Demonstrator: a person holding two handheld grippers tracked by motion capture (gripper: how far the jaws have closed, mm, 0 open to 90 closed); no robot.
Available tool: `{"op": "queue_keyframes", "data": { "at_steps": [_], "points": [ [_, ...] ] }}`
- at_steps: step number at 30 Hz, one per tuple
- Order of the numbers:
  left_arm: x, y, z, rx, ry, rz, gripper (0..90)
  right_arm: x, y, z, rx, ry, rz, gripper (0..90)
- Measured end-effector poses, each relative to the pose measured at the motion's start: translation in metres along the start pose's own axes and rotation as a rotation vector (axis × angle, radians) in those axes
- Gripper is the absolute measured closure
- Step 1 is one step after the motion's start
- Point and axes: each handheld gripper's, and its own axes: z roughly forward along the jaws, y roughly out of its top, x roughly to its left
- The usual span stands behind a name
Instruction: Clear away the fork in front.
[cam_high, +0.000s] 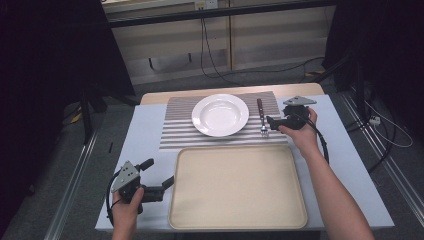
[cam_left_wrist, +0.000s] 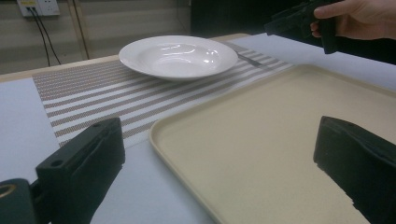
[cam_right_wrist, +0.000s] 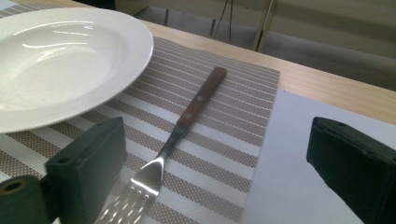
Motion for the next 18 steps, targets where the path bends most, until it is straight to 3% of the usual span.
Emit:
{"op": "queue_keyframes", "data": {
  "at_steps": [3,8,12,18],
  "points": [
    [0.000,0.000,0.000,-0.004,0.000,-0.006,2.2,0.001,0.001,0.004,0.008,0.015,0.002,7.3],
    [-0.001,0.001,-0.002,-0.014,0.003,-0.005,2.2,0.008,0.007,0.019,0.023,0.066,0.010,25.5],
    [-0.003,0.000,-0.001,-0.011,-0.003,-0.003,2.2,0.011,0.011,0.029,0.067,0.084,-0.012,37.3],
    [-0.003,0.000,0.000,-0.009,0.002,-0.003,2.3,0.013,0.012,0.048,0.125,0.071,-0.010,52.2]
  ]
}}
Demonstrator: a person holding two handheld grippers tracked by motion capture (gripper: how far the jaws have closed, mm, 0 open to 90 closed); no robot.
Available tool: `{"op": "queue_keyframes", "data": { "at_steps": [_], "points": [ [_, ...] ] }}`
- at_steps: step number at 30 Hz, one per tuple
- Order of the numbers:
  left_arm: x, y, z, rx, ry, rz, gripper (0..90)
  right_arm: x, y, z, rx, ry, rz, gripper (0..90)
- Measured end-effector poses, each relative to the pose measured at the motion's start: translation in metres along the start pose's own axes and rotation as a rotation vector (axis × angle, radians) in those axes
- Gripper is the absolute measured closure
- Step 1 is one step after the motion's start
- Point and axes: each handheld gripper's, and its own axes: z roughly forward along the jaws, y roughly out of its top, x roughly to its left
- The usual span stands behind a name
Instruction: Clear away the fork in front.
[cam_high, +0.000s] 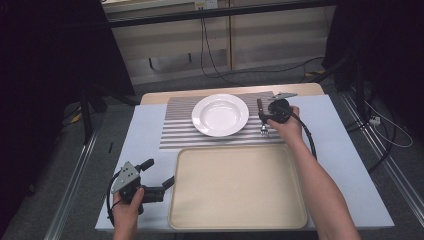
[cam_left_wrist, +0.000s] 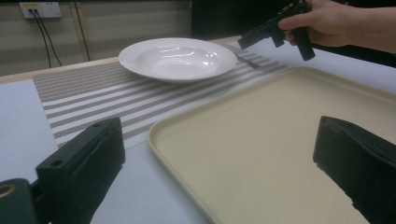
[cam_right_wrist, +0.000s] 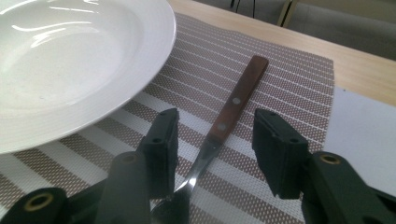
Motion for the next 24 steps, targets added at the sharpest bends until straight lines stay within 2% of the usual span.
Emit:
{"op": "queue_keyframes", "data": {
  "at_steps": [2,5,10,11,14,15,18,21,24],
  "points": [
    [0.000,0.000,0.001,0.009,-0.003,0.012,2.3,-0.002,0.000,0.007,0.014,-0.018,0.011,54.4],
    [0.000,0.000,0.002,0.019,-0.006,0.007,2.4,-0.005,-0.001,0.017,0.024,0.001,0.054,58.6],
    [0.002,0.000,0.001,0.017,-0.002,0.006,2.4,-0.004,-0.001,0.029,0.058,-0.022,0.031,59.9],
    [0.002,-0.001,0.000,0.017,-0.001,-0.001,2.4,-0.004,-0.001,0.033,0.064,-0.026,0.049,63.2],
    [0.003,-0.002,-0.001,0.019,0.002,0.001,2.4,-0.004,-0.002,0.037,0.079,-0.024,0.059,70.9],
    [0.003,-0.002,-0.002,0.017,0.002,0.000,2.4,-0.005,-0.002,0.037,0.076,-0.013,0.083,71.7],
    [0.004,-0.002,-0.001,0.020,-0.003,-0.006,2.4,-0.008,-0.002,0.034,0.090,0.009,0.101,78.1],
    [0.004,-0.002,-0.001,0.016,-0.005,-0.007,2.4,-0.010,-0.003,0.029,0.116,0.023,0.091,78.1],
    [0.004,-0.001,-0.001,0.010,-0.001,-0.010,2.4,-0.012,-0.005,0.022,0.140,0.031,0.054,78.3]
  ]
}}
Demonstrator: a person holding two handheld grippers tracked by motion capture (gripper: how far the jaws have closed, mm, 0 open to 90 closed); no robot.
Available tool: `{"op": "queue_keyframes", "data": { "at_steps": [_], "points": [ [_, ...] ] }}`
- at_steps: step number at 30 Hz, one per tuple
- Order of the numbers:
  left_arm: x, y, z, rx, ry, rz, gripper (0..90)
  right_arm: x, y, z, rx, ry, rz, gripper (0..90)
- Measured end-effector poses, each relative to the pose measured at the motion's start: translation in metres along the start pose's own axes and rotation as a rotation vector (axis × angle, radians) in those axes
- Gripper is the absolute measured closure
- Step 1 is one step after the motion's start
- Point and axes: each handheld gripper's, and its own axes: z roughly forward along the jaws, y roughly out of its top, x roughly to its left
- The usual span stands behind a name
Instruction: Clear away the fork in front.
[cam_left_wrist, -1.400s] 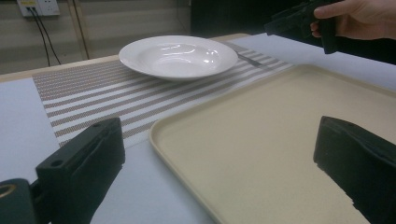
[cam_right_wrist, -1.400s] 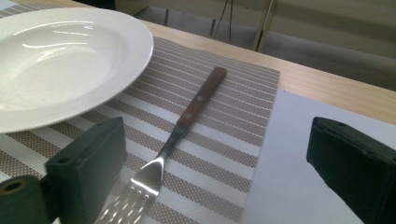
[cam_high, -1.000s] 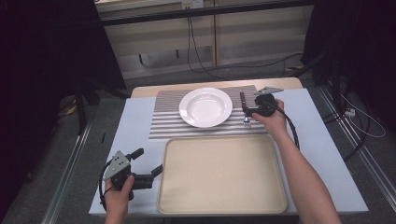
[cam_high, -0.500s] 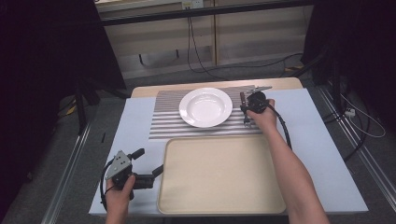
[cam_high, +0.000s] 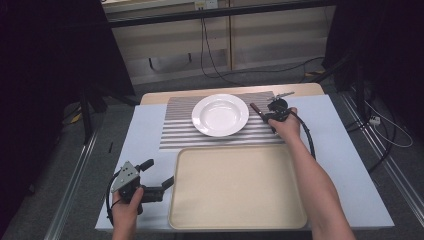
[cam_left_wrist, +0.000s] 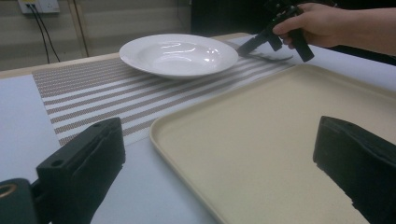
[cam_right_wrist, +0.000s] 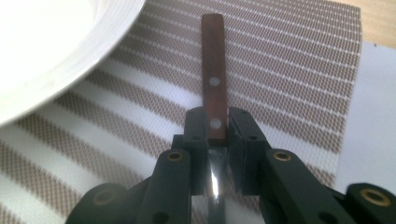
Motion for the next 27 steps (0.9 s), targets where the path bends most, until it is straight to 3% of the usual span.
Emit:
{"op": "queue_keyframes", "data": {
  "at_steps": [16,27],
  "points": [
    [0.001,0.000,-0.001,-0.003,-0.002,-0.003,2.4,-0.013,-0.041,-0.045,0.026,0.057,-0.046,78.3],
    [-0.001,0.000,0.001,-0.001,-0.014,-0.002,2.4,-0.006,-0.056,-0.064,0.061,0.063,-0.098,78.2]
  ]
}}
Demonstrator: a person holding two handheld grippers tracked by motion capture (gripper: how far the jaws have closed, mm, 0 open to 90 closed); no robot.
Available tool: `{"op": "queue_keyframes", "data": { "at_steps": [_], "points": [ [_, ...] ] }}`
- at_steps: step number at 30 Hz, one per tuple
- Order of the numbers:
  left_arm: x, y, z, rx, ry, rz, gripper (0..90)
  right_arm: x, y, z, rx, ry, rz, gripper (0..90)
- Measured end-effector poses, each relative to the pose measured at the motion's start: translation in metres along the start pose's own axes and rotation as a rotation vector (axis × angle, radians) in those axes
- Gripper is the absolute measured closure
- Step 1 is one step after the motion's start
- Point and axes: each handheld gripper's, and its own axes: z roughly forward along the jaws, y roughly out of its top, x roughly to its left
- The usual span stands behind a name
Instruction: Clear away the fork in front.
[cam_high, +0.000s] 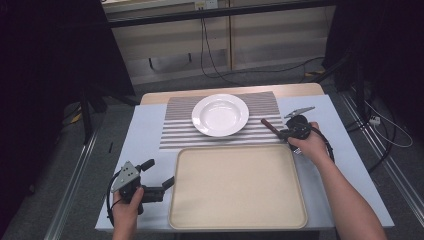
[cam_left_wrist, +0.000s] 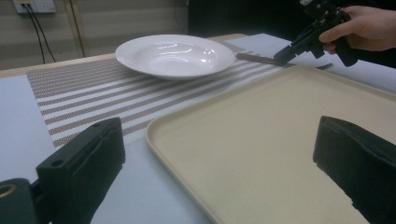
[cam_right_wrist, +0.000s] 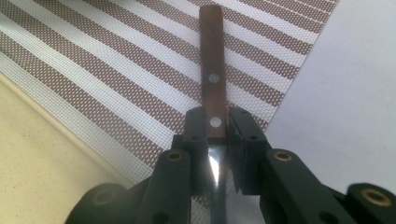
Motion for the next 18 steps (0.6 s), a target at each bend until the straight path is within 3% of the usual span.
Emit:
{"op": "queue_keyframes", "data": {
  "at_steps": [2,8,18],
  "points": [
    [-0.0004,0.0002,-0.0007,-0.004,-0.002,-0.005,2.4,0.0015,0.0009,-0.0002,0.008,-0.008,-0.015,77.7],
    [0.0003,0.0000,-0.0006,-0.004,-0.001,-0.006,2.4,0.0018,0.0047,0.0035,0.009,-0.006,0.023,77.1],
    [0.0007,0.0003,-0.0007,-0.004,-0.001,-0.007,2.4,0.0028,0.0092,0.0061,0.039,-0.014,0.030,76.7]
  ]
}}
